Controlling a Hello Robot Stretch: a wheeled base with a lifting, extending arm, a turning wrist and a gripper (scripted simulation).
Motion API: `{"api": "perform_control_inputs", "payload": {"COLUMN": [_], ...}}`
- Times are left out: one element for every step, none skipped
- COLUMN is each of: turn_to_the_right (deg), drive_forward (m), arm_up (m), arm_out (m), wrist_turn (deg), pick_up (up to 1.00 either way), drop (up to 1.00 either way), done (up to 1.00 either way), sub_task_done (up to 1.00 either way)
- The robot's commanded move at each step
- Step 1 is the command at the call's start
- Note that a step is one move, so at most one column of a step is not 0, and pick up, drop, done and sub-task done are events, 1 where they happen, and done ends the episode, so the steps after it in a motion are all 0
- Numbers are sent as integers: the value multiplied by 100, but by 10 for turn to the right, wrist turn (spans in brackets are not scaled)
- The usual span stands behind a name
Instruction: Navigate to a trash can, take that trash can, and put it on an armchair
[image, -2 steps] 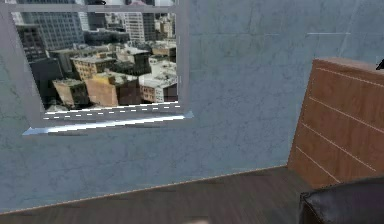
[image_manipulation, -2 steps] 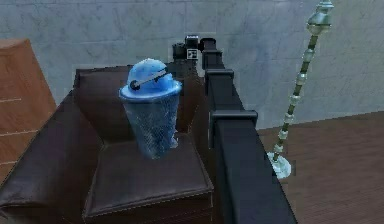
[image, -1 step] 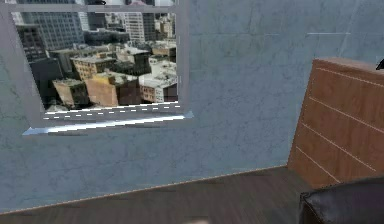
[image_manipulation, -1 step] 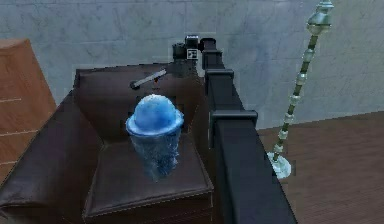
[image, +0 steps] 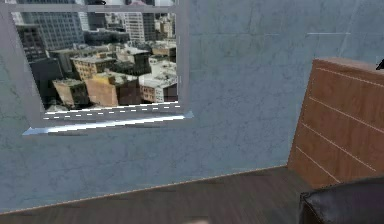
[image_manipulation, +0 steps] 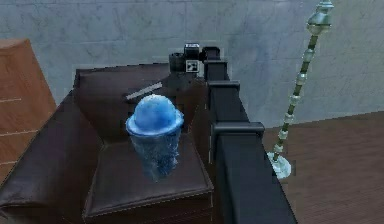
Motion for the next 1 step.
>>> {"api": "perform_control_inputs", "payload": {"turn_to_the_right": [0], "drive_forward": [0], "arm_up": [0], "arm_out": [0], "wrist_turn": [0], "pick_up": [0], "drop": [0], "done": [100], "sub_task_done": [0]}}
